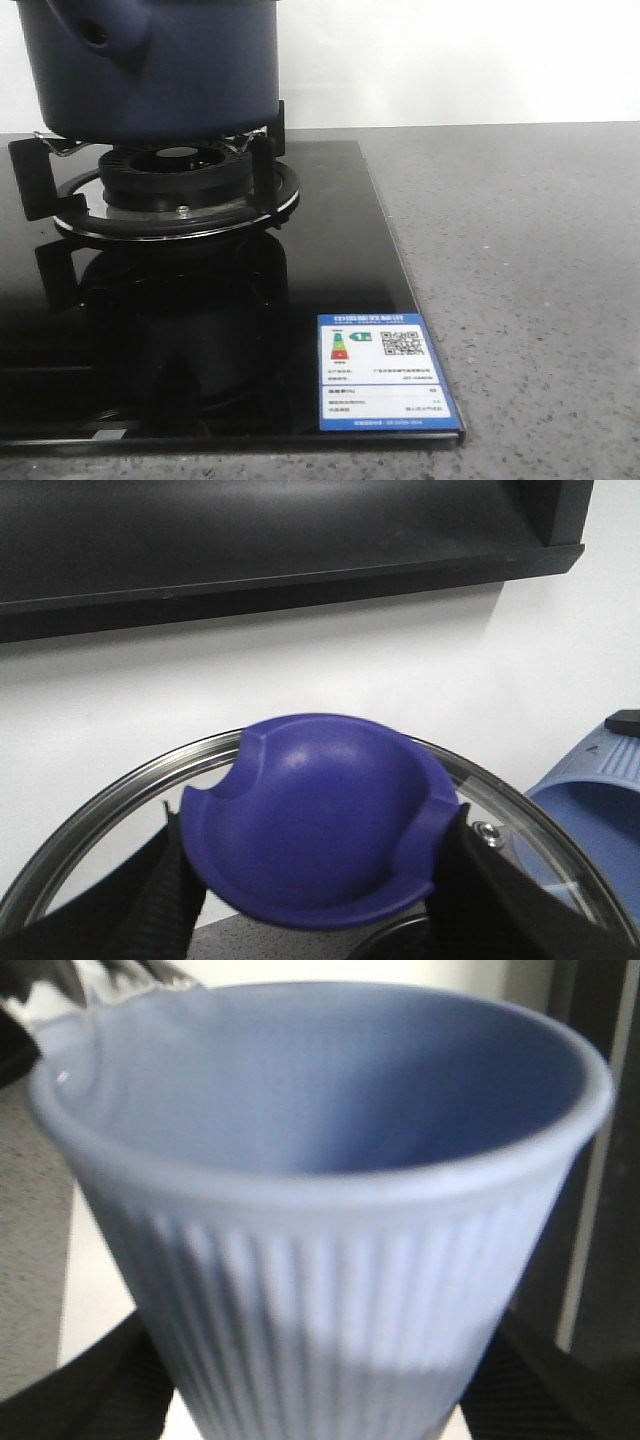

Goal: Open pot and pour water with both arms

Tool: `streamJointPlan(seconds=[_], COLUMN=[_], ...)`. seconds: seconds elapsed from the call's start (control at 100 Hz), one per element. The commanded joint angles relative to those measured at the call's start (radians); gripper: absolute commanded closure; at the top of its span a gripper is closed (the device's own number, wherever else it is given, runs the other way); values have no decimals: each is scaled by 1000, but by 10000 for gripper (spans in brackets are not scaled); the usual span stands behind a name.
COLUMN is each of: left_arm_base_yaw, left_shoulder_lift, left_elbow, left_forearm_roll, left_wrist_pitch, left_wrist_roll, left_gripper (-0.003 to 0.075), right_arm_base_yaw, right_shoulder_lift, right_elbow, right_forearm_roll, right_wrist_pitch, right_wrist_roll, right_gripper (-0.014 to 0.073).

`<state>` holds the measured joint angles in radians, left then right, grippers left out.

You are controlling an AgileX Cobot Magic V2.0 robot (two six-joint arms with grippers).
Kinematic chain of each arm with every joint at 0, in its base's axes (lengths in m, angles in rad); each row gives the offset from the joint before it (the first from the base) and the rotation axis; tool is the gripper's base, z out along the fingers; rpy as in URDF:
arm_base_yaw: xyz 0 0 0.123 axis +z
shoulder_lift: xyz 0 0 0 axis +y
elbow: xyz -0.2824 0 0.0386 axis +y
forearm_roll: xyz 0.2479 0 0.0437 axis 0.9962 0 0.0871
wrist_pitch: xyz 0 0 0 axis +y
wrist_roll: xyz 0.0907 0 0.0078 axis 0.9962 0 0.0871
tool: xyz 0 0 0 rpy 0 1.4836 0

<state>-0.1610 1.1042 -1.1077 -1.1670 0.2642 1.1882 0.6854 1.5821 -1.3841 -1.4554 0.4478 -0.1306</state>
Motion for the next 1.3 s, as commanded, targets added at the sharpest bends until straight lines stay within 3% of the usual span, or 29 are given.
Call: streamJointPlan(seconds=[0.0,0.52,1.12,1.29], left_arm_base_yaw=[4,4,4,4], left_shoulder_lift=[-27,-27,-27,-27], left_elbow=[-41,-41,-41,-41], left_forearm_roll=[-33,-33,-33,-33], left_wrist_pitch=[-43,-43,-43,-43], left_wrist_roll=[-6,-6,-6,-6], left_gripper=[412,412,412,412], right_arm_base_yaw=[2,20,21,21], right_shoulder_lift=[-43,-43,-43,-43], right_elbow=[-39,-39,-39,-39], right_forearm_roll=[-103,-297,-303,-292], right_wrist_pitch=[-7,-36,-26,13], right_wrist_roll=[-1,-1,-1,137], right_gripper=[277,277,277,277])
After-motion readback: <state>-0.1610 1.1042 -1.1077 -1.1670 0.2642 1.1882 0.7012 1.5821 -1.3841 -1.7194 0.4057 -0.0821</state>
